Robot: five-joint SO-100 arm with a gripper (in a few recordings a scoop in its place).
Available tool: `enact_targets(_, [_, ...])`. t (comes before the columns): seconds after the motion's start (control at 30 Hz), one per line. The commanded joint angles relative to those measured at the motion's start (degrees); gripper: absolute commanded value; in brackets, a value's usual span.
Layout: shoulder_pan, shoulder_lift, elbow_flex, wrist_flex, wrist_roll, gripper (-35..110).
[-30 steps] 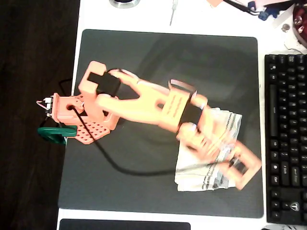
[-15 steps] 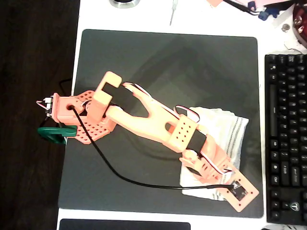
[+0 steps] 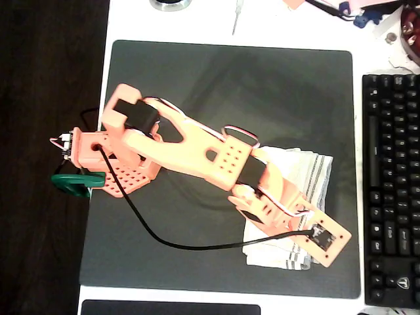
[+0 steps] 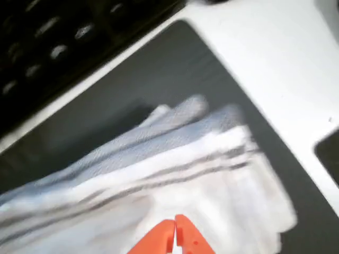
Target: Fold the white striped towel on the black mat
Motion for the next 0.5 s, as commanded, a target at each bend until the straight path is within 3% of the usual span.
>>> enact_targets(0.0, [-1.05, 10.46, 3.87, 1.05, -1.93, 0])
enact_targets(0.47, [-12.92, 42.1, 29.0, 5.54, -4.57, 0])
